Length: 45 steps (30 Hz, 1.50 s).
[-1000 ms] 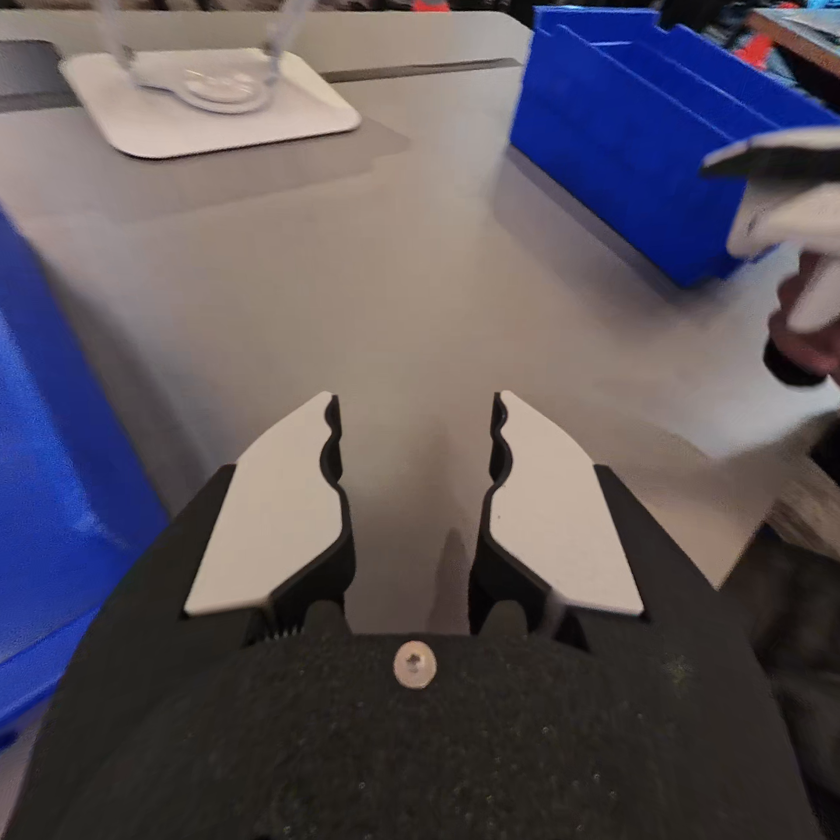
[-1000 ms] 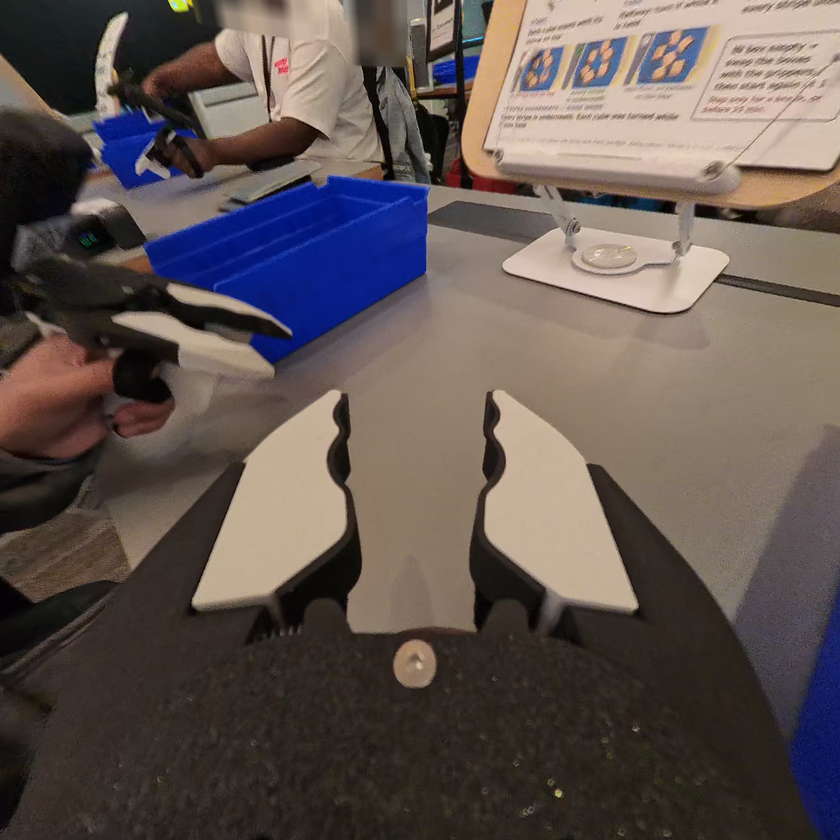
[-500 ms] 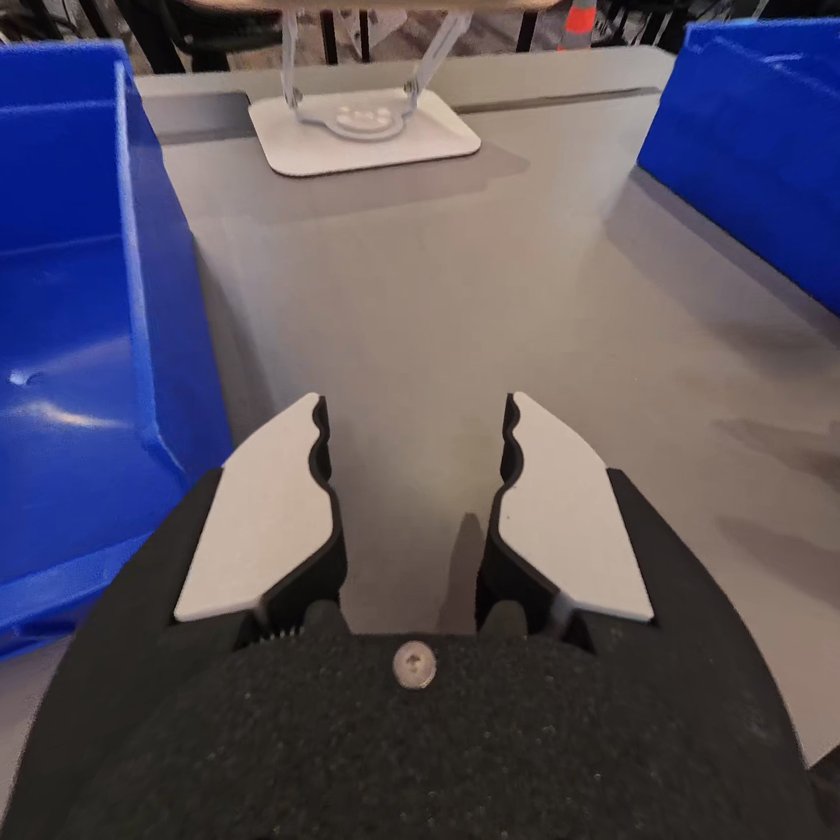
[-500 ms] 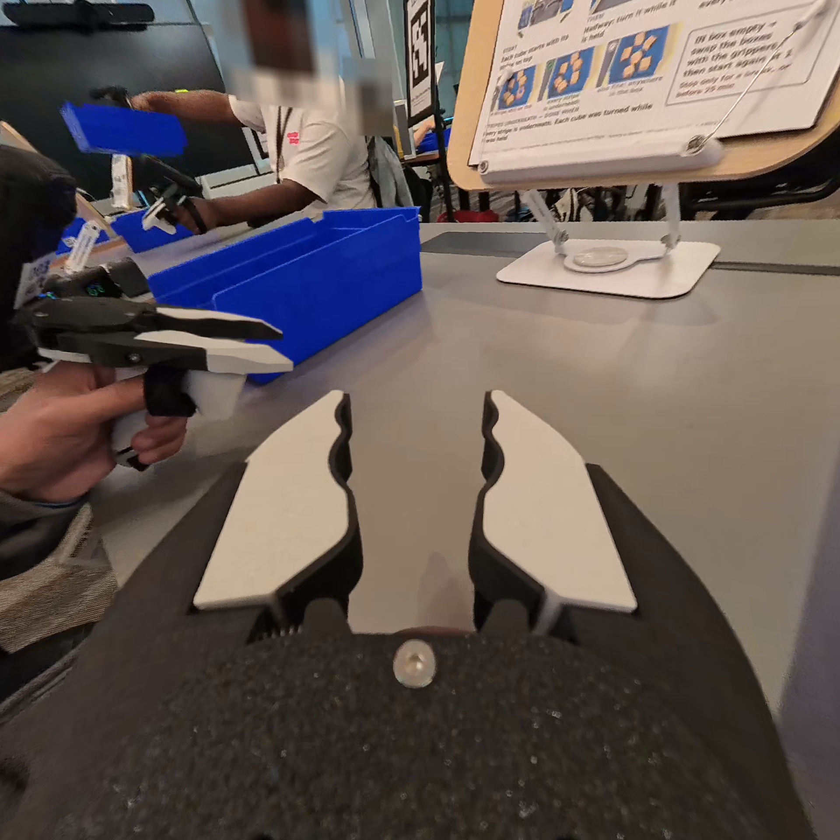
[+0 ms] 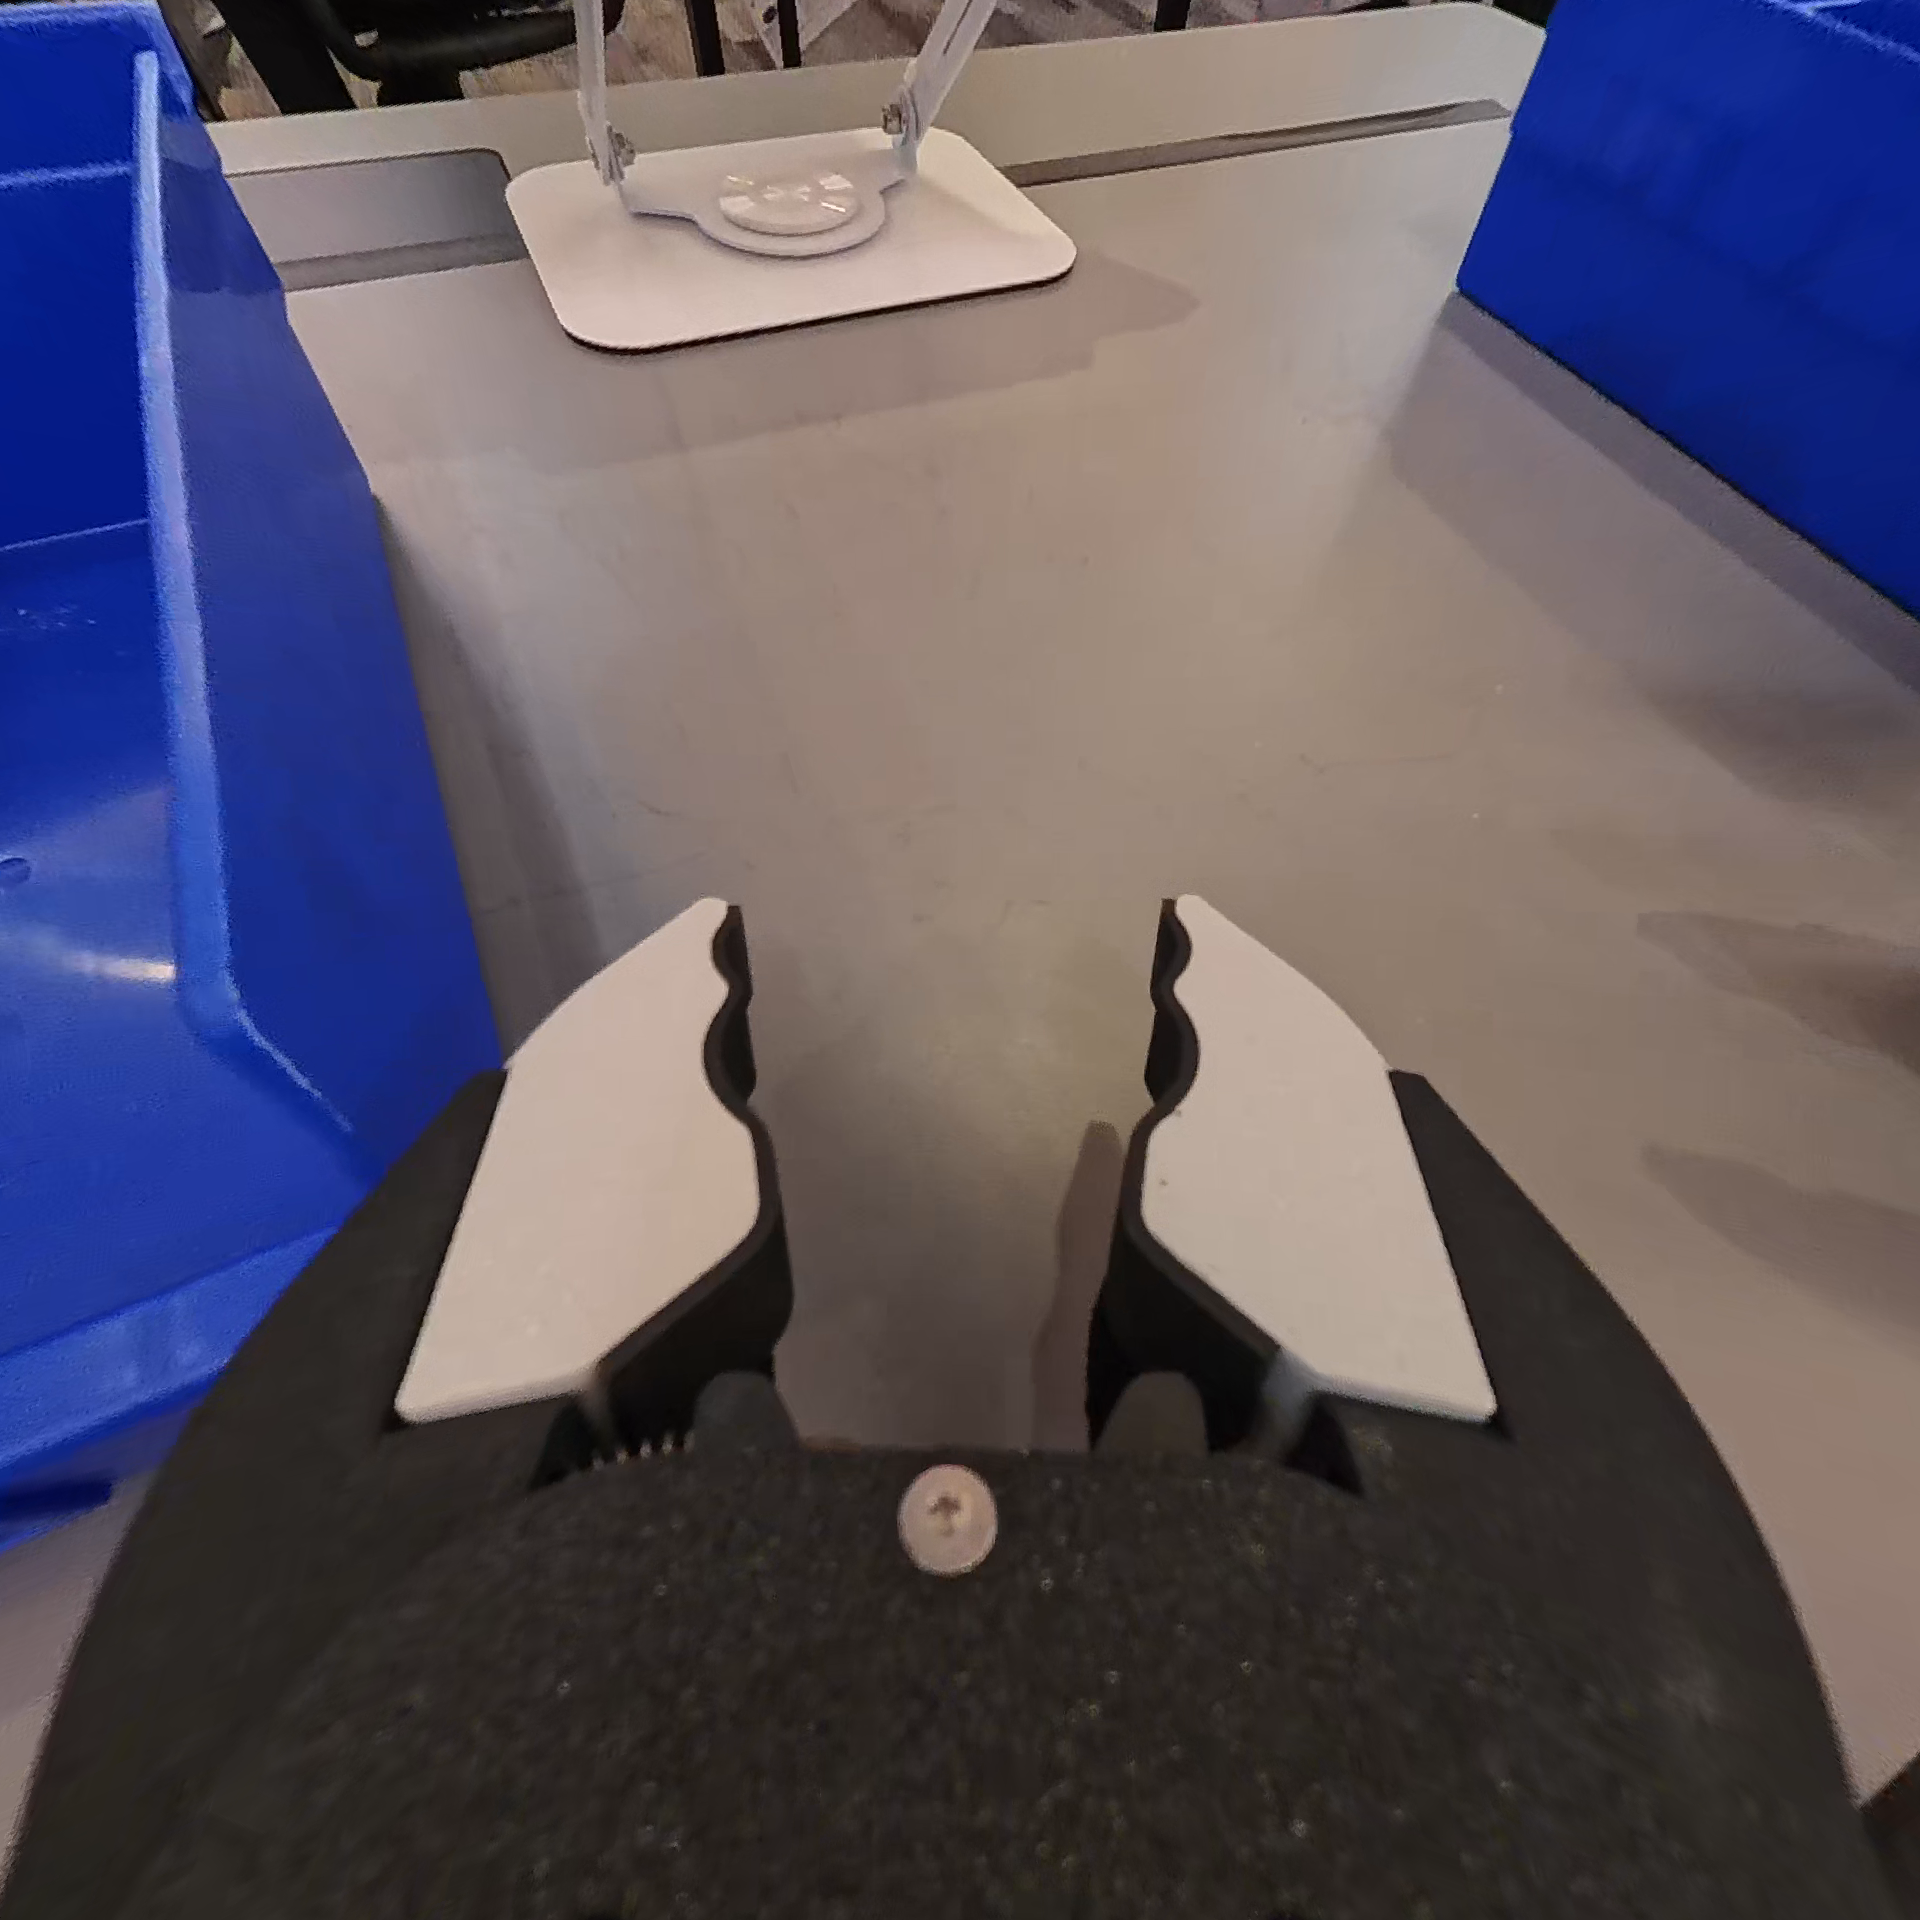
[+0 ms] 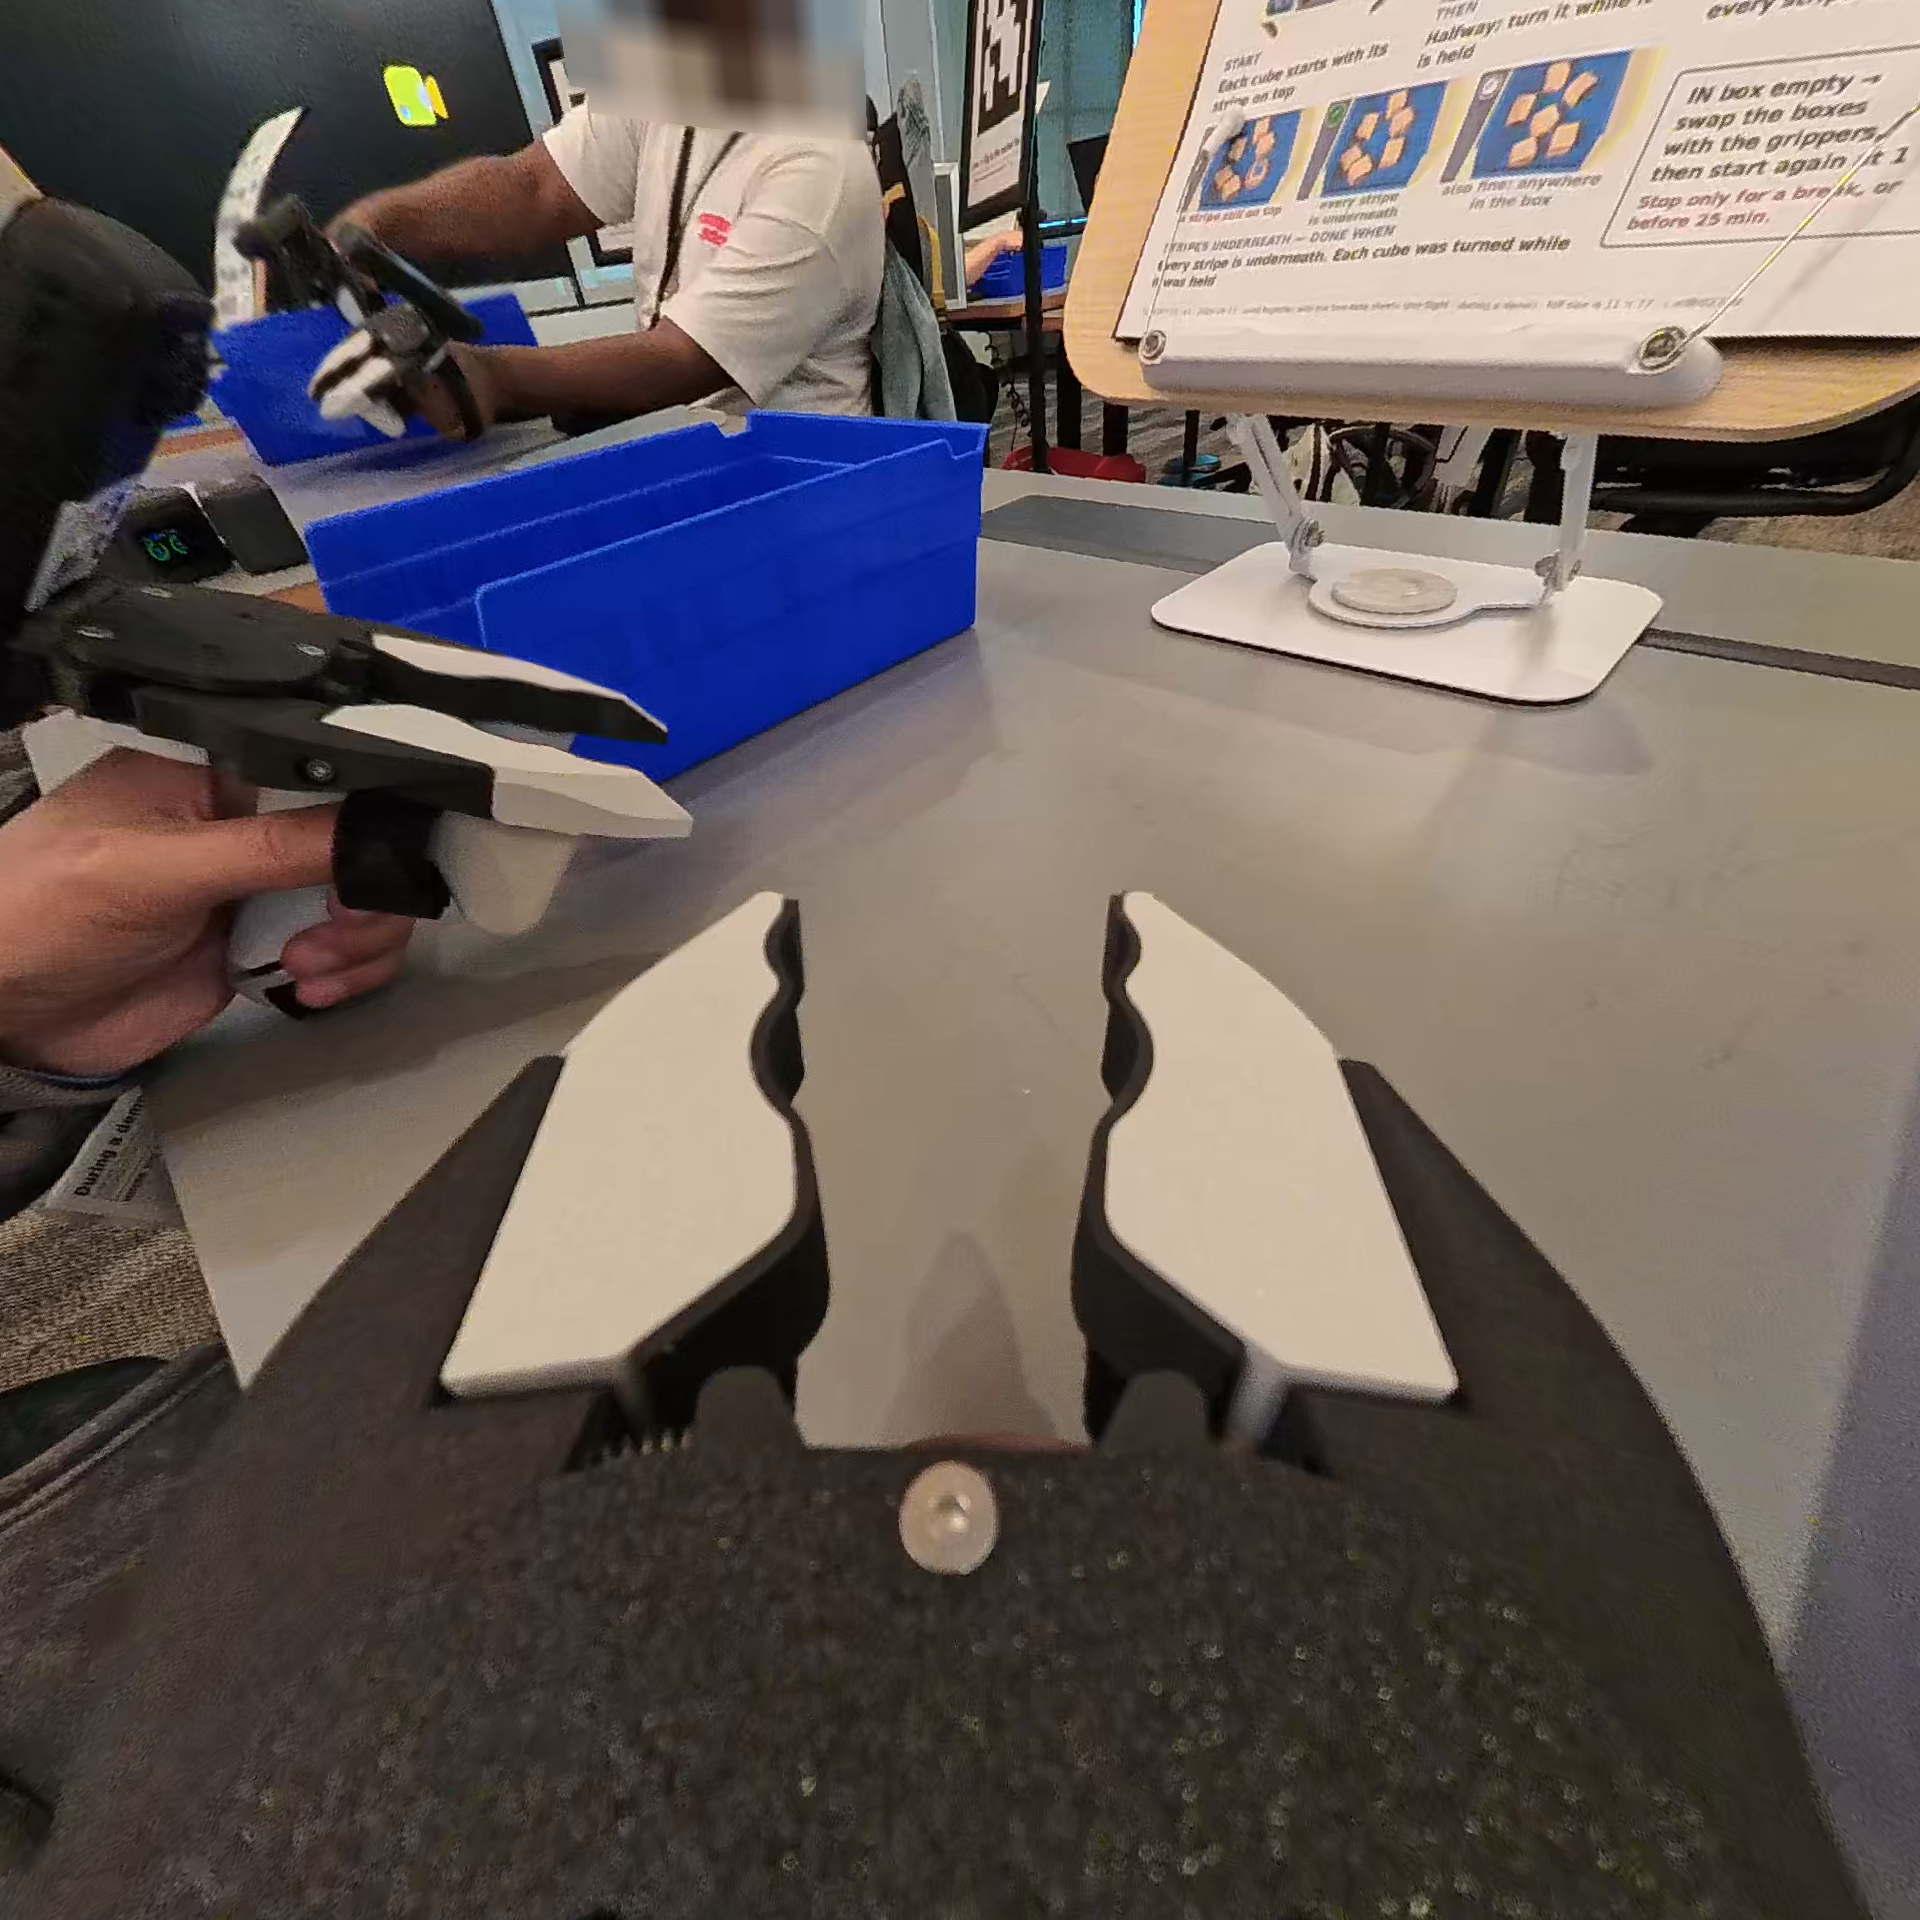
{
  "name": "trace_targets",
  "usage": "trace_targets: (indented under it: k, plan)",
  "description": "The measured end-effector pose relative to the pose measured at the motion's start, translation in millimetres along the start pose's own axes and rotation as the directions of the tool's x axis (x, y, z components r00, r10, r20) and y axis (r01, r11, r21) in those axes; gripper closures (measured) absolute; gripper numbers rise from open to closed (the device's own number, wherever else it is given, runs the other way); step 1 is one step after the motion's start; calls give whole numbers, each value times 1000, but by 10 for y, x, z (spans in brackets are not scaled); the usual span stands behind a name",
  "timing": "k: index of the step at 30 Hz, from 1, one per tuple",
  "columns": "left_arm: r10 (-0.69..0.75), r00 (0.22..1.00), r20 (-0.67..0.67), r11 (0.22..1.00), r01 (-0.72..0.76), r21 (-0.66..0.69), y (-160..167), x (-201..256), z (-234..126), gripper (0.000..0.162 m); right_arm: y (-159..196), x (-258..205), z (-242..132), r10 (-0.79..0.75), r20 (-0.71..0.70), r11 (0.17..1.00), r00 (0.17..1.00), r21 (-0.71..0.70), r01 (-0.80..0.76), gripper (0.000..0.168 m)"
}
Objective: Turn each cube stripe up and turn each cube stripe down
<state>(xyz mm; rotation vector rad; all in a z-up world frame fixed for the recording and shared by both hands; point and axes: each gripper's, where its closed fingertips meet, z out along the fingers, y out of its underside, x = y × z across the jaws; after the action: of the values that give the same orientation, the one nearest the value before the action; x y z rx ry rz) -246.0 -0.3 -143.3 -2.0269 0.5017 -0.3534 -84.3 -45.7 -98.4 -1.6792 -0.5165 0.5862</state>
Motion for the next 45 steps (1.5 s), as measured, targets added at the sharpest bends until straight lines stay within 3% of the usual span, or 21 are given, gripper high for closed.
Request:
trace_targets:
  k: [5,8,10,13,15,18,20,23,24,26,28,34,40,45]
  plan:
    - [76,997,-23,996,-75,43,-79,169,18,83,-150,99,-163,-4,-39,999,999,48,5,111]
    - [129,983,-127,986,-114,124,-353,775,-6,74,-330,530,-624,-44,-227,990,973,117,73,110]
    - [189,963,-191,974,-159,162,-528,1322,33,72,-378,942,-1032,14,-364,986,931,158,47,110]
    - [219,921,-323,970,-171,172,-691,2232,270,73,-388,1534,-1638,189,-487,966,853,250,-71,109]
    - [227,925,-304,968,-180,175,-780,2674,539,76,-336,1915,-2015,263,-582,952,769,286,-109,108]
    - [236,941,-243,961,-190,200,-889,3194,925,69,-106,2448,-2502,218,-761,974,611,212,-84,96]
    - [249,953,-175,961,-222,162,-892,3335,1222,65,56,2658,-2660,231,-785,973,575,185,-138,94]
    - [159,972,-171,987,-162,-6,-738,3352,1577,82,293,2790,-2638,266,-756,960,598,151,-237,93]
    - [103,970,-220,992,-117,-49,-696,3384,1630,78,338,2782,-2576,280,-731,953,622,137,-269,96]
    - [-9,957,-291,995,-20,-98,-684,3383,1650,83,300,2729,-2437,288,-681,953,674,132,-274,106]
    - [-78,954,-291,992,46,-117,-714,3275,1626,100,292,2709,-2332,275,-678,956,682,118,-269,109]
    - [-13,987,-163,997,0,-81,-763,2902,1497,144,319,2662,-2048,267,-669,953,693,75,-295,124]
    - [37,995,-89,998,-41,-47,-739,2591,1274,153,282,2450,-2008,270,-707,951,653,90,-296,163]
    - [155,988,2,988,-155,25,-694,2171,699,153,155,1928,-1741,305,-658,946,688,127,-298,165]
